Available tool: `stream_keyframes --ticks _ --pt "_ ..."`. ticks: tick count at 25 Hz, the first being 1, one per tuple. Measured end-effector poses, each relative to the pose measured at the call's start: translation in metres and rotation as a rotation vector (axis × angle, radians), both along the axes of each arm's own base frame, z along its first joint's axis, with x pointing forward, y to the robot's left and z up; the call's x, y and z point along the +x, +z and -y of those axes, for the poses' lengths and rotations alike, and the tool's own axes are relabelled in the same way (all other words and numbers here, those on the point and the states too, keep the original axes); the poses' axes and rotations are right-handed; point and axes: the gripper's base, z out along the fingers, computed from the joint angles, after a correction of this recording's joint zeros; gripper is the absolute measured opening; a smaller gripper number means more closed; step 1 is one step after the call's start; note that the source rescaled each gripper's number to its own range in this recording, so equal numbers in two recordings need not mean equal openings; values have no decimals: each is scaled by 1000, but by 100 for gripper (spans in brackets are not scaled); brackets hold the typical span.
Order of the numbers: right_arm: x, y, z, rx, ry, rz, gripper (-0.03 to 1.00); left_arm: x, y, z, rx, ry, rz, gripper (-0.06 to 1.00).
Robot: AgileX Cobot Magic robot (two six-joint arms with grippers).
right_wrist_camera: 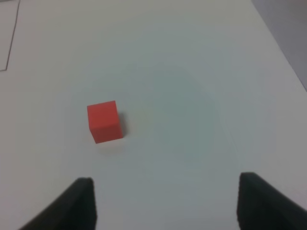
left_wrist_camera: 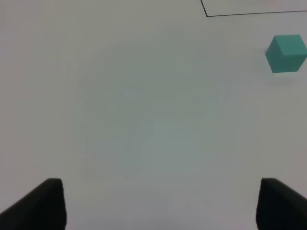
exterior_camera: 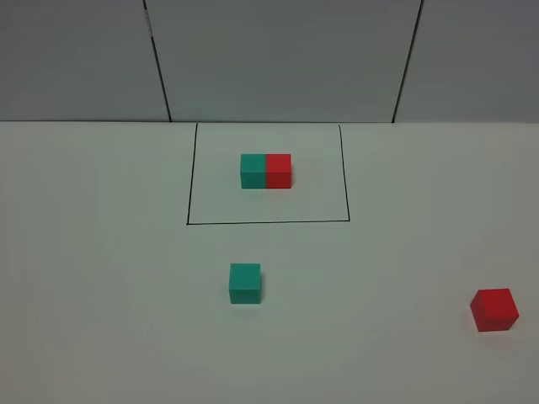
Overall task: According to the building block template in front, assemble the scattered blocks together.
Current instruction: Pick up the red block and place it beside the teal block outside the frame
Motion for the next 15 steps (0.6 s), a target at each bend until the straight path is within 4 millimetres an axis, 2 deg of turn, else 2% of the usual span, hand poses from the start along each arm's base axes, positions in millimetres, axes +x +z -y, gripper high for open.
stream_keyframes --ticks 11,15 --pt "0 1 5 -34 -43 4 58 0 0 0 0 0 0 80" --pt "4 2 7 -74 -53 -15 66 0 0 0 0 0 0 80"
